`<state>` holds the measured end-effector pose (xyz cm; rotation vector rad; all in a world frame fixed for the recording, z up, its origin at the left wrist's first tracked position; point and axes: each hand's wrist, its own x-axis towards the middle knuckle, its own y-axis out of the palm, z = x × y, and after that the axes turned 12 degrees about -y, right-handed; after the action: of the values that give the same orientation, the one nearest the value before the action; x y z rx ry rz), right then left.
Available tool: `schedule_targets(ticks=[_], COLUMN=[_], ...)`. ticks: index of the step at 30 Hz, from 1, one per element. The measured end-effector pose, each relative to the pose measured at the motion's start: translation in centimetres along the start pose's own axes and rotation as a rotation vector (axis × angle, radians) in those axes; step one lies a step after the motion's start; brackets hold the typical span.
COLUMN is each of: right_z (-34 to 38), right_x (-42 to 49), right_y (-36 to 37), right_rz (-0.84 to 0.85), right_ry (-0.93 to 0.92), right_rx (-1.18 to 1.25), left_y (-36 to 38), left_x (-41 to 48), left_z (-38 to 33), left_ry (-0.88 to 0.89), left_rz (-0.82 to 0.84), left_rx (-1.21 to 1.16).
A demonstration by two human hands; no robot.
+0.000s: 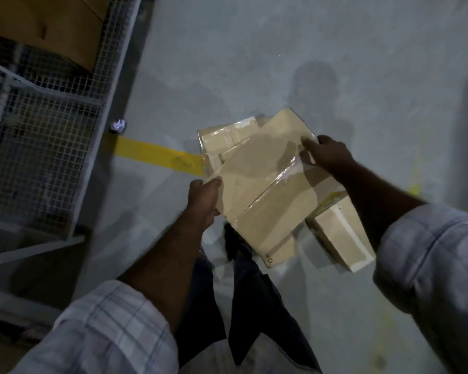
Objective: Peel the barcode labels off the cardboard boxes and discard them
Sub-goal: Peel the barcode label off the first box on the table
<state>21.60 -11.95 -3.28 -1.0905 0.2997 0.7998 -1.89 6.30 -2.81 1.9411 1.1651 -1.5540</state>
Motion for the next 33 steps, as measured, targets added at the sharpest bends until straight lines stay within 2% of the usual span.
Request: schedule_targets(ticks=[2,4,6,8,10,12,14,20,26,29,33], right_z=[1.2,2.4,4.3,7.5,11.7,16.4,21.7,36.7,51.0,57.6,66.6], right_x=[-0.6,-1.0,-2.1,-3.5,-4.6,-5.8,-6.8,-10.9,-16.2,-19.3,-24.0], right_y=[-0.5,-0.8,-1.1,-1.2,-1.0,-0.4,0.9,4.5,8.4,10.5,13.1], right_rz=[-0.004,-0.106,-0.173,-0.056,0.165,0.354,0.467,0.631,0.735,0.791,0.949], right_ry=[-0.011,0.096,0.207,0.213,0.167,0.09,0.001,-0.219,-0.471,-0.554,-0.745], right_rx=[0.071,0.325,0.602,0.732,0.722,0.685,0.663,0.652,0.526,0.481,0.474], left_y=[-1.9,-4.6,-7.9,-11.2,-14.4,-17.5,-20.8,-32.6,-44.1,-49.3,-57.1], left_x=[-0.7,-1.7,-3.5,-5.4,-7.2,-9.6,-11.9,-18.5,-23.3,-25.9,-28.1], left_z=[-1.4,-2.9,-3.9,-4.4,-4.7,-5.0,-5.2,-4.7,-3.1,-2.5,-2.0], left_ry=[0.055,0.031,-0.049,-0.119,-0.082,0.034,0.097,0.23,0.362,0.471,0.658], left_rz=[-0.098,-0.169,-0.103,0.017,0.014,-0.062,-0.066,-0.207,-0.407,-0.45,-0.464], left_rx=[-0.043,-0.146,-0.213,-0.261,-0.303,-0.386,-0.52,-0.745,-0.864,-0.862,-0.905])
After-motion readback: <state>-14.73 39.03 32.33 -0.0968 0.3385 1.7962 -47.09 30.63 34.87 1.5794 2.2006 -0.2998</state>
